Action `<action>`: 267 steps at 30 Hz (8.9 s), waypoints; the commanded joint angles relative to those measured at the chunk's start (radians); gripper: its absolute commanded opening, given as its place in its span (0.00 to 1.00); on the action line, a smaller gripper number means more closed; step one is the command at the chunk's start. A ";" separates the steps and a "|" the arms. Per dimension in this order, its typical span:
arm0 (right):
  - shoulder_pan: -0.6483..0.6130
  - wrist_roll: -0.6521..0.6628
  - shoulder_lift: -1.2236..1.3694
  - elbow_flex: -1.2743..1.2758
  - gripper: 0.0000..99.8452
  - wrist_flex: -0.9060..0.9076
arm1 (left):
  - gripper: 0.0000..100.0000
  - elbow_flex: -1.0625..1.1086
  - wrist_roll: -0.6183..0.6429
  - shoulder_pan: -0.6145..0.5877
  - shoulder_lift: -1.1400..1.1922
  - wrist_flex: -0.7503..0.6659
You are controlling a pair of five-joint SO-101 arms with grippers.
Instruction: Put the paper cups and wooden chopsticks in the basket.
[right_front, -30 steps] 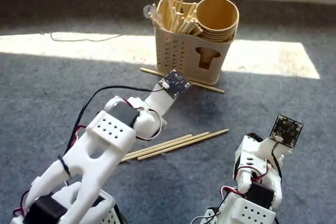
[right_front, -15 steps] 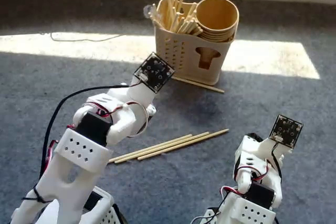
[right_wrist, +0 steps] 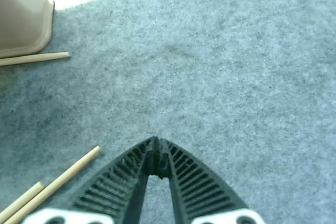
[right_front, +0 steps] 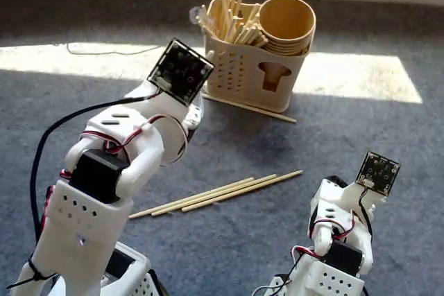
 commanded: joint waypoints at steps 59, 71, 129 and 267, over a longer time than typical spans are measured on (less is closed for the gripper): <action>0.033 0.005 -0.012 0.110 0.01 0.004 | 0.00 -0.406 0.391 -0.188 0.679 -1.065; 0.031 0.005 -0.012 0.110 0.01 0.004 | 0.01 -0.328 0.388 -0.189 0.713 -0.974; 0.035 0.005 -0.012 0.110 0.01 0.004 | 0.15 0.047 0.002 -0.061 0.188 -0.100; 0.036 0.005 -0.012 0.110 0.01 0.004 | 0.01 -0.730 0.153 0.111 0.381 -0.285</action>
